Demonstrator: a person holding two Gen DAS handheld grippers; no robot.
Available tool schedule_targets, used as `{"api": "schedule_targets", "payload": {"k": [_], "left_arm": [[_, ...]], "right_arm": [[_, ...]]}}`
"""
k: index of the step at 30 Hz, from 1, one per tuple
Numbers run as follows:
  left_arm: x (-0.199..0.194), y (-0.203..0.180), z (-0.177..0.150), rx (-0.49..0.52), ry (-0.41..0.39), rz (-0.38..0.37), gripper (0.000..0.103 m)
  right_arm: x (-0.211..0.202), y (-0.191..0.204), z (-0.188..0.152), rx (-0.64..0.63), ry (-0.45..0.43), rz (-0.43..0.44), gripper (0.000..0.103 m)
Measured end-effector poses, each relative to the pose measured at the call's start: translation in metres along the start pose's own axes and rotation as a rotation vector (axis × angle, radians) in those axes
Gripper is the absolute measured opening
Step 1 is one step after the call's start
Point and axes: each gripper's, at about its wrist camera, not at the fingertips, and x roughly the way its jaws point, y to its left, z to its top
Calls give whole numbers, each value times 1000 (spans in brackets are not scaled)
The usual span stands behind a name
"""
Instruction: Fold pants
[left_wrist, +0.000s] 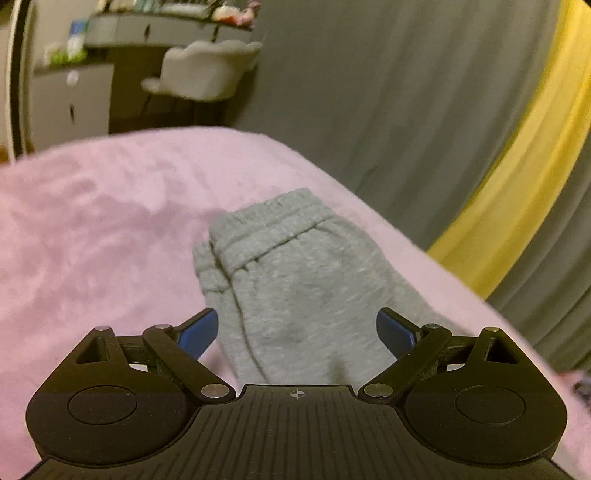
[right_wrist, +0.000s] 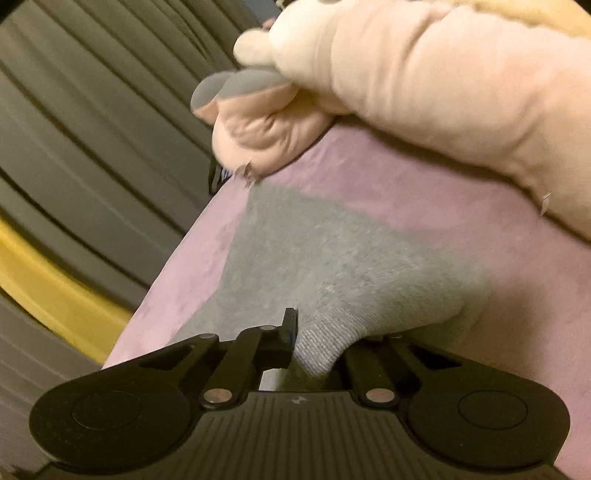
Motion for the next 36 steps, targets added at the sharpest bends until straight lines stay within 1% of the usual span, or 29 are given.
{"api": "schedule_targets", "payload": {"k": [2, 4, 6, 8, 9, 10, 11, 12, 13, 14, 15, 17, 18, 19, 21, 23, 24, 25, 26, 27, 28, 29, 30, 31, 33, 34, 35, 36], "left_arm": [[-3, -4, 0, 36, -1, 26, 97], [-3, -6, -2, 49, 17, 26, 97], [0, -9, -7, 51, 40, 18, 97], [3, -12, -14, 63, 60, 15, 97], [6, -14, -18, 68, 71, 13, 97], [8, -17, -22, 69, 83, 13, 97], [12, -20, -27, 65, 99, 15, 97], [16, -23, -31, 58, 114, 15, 97], [19, -27, -35, 48, 129, 16, 97], [22, -32, -40, 35, 144, 14, 97], [24, -36, -45, 28, 155, 4, 97], [28, -47, -53, 43, 164, -20, 97], [29, -52, -57, 74, 165, -14, 97], [30, -56, -58, 100, 166, 6, 97], [34, -52, -59, 88, 183, 51, 97], [40, -41, -58, 15, 210, 111, 97], [43, -35, -58, -26, 219, 121, 97], [44, -28, -58, -67, 217, 121, 97], [42, -24, -58, -104, 194, 122, 97], [41, -22, -59, -120, 167, 129, 97], [39, -21, -59, -123, 142, 144, 97], [38, -21, -60, -125, 126, 172, 97], [39, -21, -60, -127, 125, 197, 97], [39, -21, -61, -130, 130, 217, 97], [40, -18, -63, -144, 125, 241, 97], [40, -18, -62, -151, 114, 243, 97], [40, -17, -63, -159, 105, 245, 97], [39, -16, -64, -166, 99, 246, 97]], "right_arm": [[8, -5, 2, 11, 56, -33, 5], [21, -10, 6, 10, 145, -87, 6], [23, -12, 8, -1, 160, -128, 7], [19, -10, 10, -44, 147, -168, 10], [17, -8, 10, -78, 140, -205, 12], [16, -4, 11, -125, 124, -273, 15], [12, 2, 11, -175, 85, -360, 18], [7, 9, 10, -220, 38, -428, 22], [2, 18, 9, -264, -20, -474, 22], [-4, 27, 7, -301, -76, -492, 22], [-9, 39, 4, -346, -128, -492, 23], [-14, 68, -2, -432, -212, -506, 33], [-16, 83, -6, -463, -257, -510, 44], [-16, 96, -9, -487, -282, -484, 50], [-15, 125, -19, -546, -298, -387, 54], [-10, 157, -35, -614, -292, -297, 56], [-5, 173, -46, -648, -254, -211, 58], [6, 192, -57, -680, -162, -84, 64], [17, 208, -69, -704, -33, 51, 69], [33, 225, -85, -718, 132, 199, 71], [49, 241, -102, -711, 290, 329, 71], [63, 258, -120, -693, 409, 427, 71], [74, 273, -135, -683, 475, 480, 71], [84, 291, -151, -695, 511, 501, 71], [99, 327, -176, -760, 535, 522, 71], [109, 343, -185, -767, 567, 541, 71], [120, 356, -192, -721, 645, 576, 71], [127, 364, -200, -656, 742, 612, 71]]}}
